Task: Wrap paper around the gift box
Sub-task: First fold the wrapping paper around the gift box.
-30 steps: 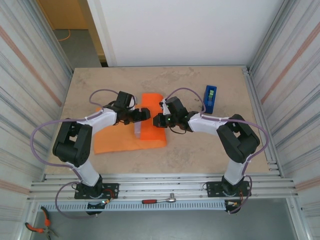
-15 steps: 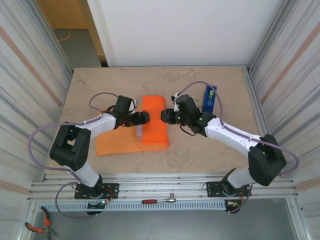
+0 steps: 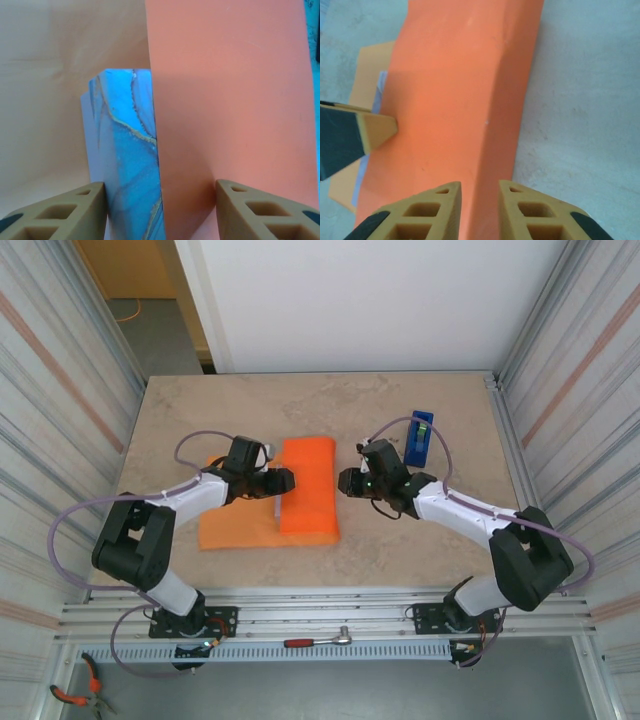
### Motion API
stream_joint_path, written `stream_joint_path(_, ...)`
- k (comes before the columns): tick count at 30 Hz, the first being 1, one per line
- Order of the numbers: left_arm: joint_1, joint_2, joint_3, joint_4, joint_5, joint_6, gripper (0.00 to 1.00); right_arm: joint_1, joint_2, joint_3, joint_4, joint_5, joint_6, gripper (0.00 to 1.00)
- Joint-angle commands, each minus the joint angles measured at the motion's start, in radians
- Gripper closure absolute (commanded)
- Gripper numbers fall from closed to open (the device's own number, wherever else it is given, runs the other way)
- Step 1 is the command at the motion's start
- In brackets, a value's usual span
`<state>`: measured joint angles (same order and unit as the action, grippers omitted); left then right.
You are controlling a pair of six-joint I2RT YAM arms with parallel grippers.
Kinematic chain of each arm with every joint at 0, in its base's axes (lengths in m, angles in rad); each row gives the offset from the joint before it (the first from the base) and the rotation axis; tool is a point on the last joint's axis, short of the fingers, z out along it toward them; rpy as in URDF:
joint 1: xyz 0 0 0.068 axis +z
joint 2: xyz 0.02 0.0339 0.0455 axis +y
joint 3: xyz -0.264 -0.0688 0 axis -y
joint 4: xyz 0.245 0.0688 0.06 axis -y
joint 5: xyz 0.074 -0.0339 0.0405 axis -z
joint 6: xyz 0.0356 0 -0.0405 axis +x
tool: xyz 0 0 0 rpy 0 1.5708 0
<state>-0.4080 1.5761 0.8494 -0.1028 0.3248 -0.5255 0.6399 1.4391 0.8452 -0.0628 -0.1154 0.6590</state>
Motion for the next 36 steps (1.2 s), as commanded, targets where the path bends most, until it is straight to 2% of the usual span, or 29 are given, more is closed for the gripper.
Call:
stream_joint_path(1, -0.009, 0.02, -0.012, -0.02, 0.012, 0.004, 0.48, -0.009, -0.002, 0.02, 0.031, -0.061, 0.013, 0.79)
stream_joint_path(5, -0.018, 0.051, 0.018, -0.015, 0.017, -0.011, 0.49, -0.013, 0.039, 0.046, 0.014, -0.109, 0.004, 0.84)
stream_joint_path(13, -0.069, 0.058, 0.005, -0.007, -0.058, -0.065, 0.49, -0.011, 0.156, 0.1, 0.026, -0.213, 0.014, 0.86)
stream_joint_path(23, -0.083, 0.048, -0.018, -0.01, -0.117, -0.109, 0.5, -0.042, 0.252, 0.078, 0.063, -0.209, 0.022, 0.88)
stream_joint_path(36, -0.089, 0.053, -0.014, -0.012, -0.128, -0.104, 0.5, -0.112, 0.185, 0.114, 0.077, -0.315, 0.001, 0.84)
